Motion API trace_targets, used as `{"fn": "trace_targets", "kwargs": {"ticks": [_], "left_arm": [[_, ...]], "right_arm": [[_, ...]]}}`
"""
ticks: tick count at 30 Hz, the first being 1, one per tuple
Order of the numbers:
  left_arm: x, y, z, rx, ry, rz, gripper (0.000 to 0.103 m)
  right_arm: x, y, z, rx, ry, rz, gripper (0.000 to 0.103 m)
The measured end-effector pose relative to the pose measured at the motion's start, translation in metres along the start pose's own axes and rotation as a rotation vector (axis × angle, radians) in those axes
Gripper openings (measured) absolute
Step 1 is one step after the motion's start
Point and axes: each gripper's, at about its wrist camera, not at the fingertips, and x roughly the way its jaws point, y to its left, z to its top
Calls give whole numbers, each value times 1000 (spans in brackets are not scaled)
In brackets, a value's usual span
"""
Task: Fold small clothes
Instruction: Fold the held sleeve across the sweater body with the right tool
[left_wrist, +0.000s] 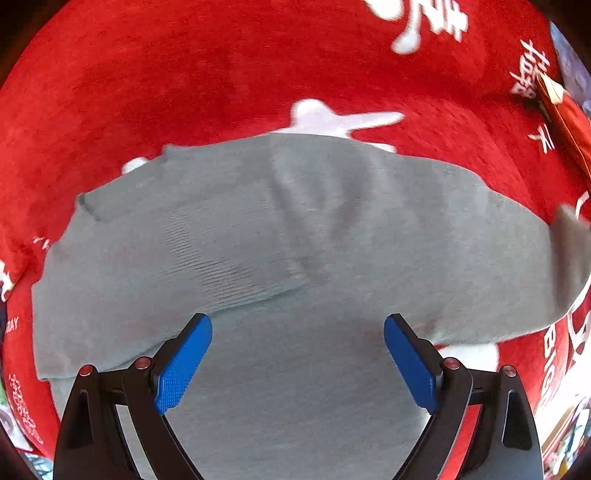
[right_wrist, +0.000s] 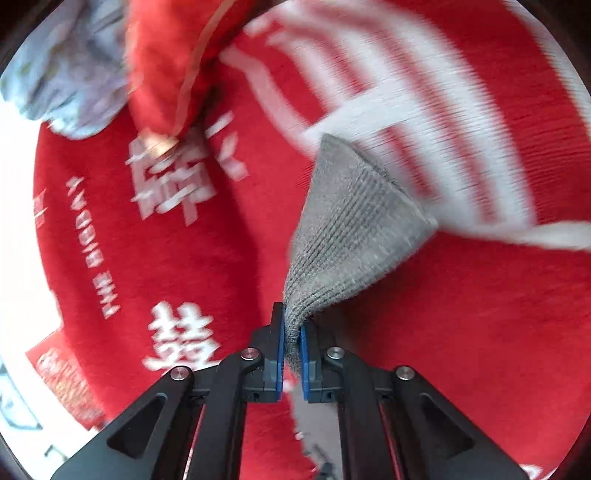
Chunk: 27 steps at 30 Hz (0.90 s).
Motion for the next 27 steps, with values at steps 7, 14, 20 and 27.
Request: {"fn": "trace_targets", "kwargs": {"ticks": [7, 14, 20, 27], "left_arm": [[-13, 81, -20, -121, -17, 58, 94], [-23, 171, -49, -288, -32, 85, 94], [-20, 239, -75, -406, -33, 128, 95], [-15, 293, -110, -487, -26, 118, 94]], "right_arm": [[76, 92, -70, -259, 244, 97, 8], [176, 151, -225, -640, 592, 33, 8], [256, 101, -377, -826, 884, -184, 8], [285, 38, -414, -779, 838, -462, 34]]}}
